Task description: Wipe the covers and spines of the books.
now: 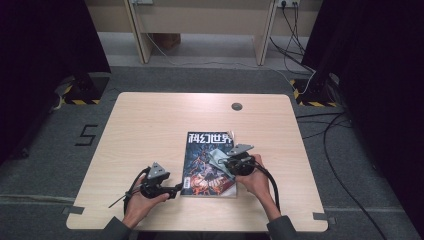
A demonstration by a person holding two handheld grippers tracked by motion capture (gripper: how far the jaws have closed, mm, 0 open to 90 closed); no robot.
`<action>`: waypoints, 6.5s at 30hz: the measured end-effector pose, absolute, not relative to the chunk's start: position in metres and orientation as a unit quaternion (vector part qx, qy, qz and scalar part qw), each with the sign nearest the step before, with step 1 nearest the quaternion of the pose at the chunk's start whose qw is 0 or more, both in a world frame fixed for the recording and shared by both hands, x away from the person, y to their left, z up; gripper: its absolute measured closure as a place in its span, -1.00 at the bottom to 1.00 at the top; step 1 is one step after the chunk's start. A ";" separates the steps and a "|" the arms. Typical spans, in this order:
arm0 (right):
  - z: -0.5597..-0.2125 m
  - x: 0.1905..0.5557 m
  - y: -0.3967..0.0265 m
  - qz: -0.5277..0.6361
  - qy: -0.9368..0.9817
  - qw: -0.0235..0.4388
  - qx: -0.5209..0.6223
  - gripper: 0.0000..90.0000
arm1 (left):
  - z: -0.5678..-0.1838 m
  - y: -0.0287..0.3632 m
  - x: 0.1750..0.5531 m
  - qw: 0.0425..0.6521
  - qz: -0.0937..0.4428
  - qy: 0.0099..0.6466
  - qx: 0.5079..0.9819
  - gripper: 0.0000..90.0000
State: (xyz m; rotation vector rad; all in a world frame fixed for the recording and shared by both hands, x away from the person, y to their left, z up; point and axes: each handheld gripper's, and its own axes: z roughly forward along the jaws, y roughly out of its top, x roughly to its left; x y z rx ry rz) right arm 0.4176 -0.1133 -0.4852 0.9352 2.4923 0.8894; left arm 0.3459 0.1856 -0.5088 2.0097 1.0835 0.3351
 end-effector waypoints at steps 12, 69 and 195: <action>-0.494 0.410 -0.113 0.320 0.873 0.161 0.332 0.61 | -0.513 0.168 0.340 0.401 0.134 0.398 0.814 0.01; -0.487 0.392 -0.101 0.293 0.895 0.150 0.301 0.61 | -0.510 0.169 0.311 0.385 0.114 0.373 0.836 -0.09; -0.489 0.499 0.001 0.282 0.899 0.166 0.291 0.72 | -0.511 0.171 0.312 0.388 0.110 0.373 0.836 -0.09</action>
